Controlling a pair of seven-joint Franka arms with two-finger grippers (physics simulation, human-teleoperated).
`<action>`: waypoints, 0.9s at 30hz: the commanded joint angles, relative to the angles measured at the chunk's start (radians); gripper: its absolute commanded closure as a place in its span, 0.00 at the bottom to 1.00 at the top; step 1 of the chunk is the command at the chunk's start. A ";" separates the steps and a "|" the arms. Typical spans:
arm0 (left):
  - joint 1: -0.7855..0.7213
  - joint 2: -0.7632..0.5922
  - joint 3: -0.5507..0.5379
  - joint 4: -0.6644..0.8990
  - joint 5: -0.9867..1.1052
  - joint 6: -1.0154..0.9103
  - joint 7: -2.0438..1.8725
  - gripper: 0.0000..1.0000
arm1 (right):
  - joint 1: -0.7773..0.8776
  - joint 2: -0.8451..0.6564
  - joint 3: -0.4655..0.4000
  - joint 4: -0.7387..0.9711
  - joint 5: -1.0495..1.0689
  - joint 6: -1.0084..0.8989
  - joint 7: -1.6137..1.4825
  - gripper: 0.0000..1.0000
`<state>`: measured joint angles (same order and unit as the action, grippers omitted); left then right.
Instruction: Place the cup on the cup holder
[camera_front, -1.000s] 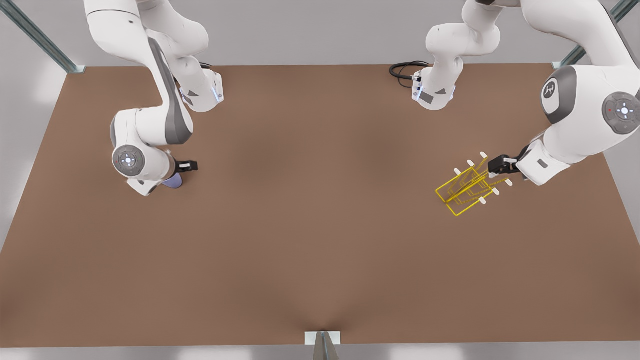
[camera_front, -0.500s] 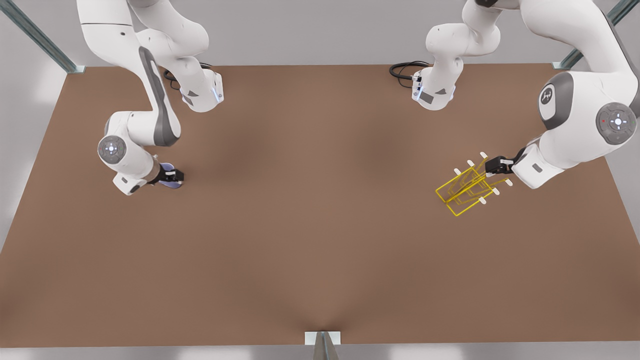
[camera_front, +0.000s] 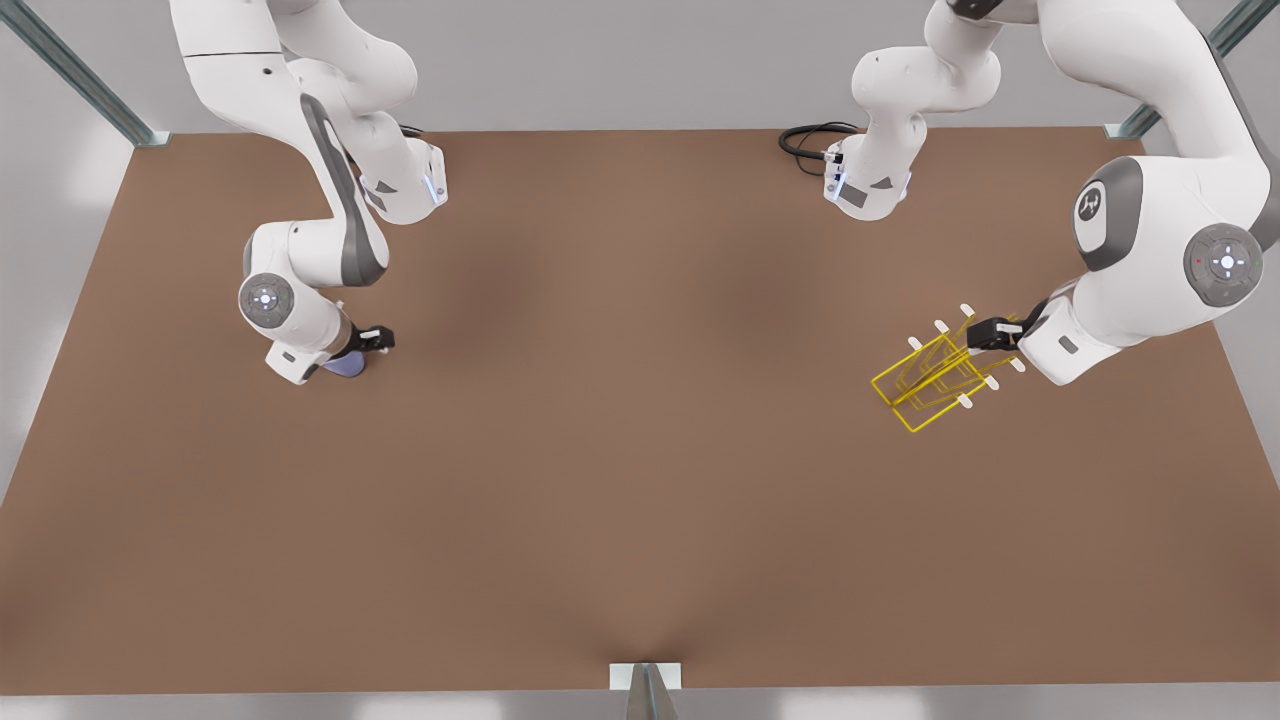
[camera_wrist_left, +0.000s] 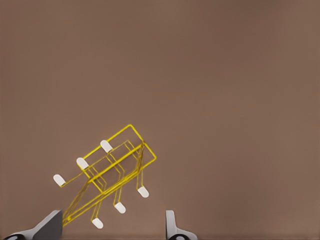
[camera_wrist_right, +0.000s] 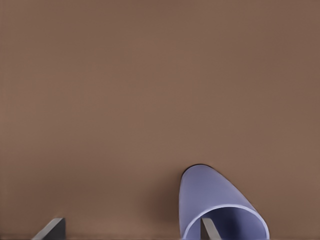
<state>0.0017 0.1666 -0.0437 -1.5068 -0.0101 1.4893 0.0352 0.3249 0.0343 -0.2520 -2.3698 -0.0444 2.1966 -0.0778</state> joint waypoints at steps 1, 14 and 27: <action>0.000 -0.001 0.001 0.000 0.001 -0.009 0.002 0.00 | -0.072 -0.001 -0.010 0.001 0.001 -0.009 -0.069 0.00; 0.000 0.004 0.001 0.000 0.001 -0.026 -0.003 0.00 | -0.037 0.007 -0.015 -0.031 0.005 -0.061 -0.086 0.00; -0.002 0.004 -0.001 0.000 0.001 -0.034 -0.005 0.00 | -0.036 0.045 -0.023 -0.028 0.005 -0.029 -0.126 0.00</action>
<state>0.0001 0.1713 -0.0439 -1.5068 -0.0097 1.4604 0.0326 0.2867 0.0804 -0.2731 -2.3980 -0.0413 2.1641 -0.1521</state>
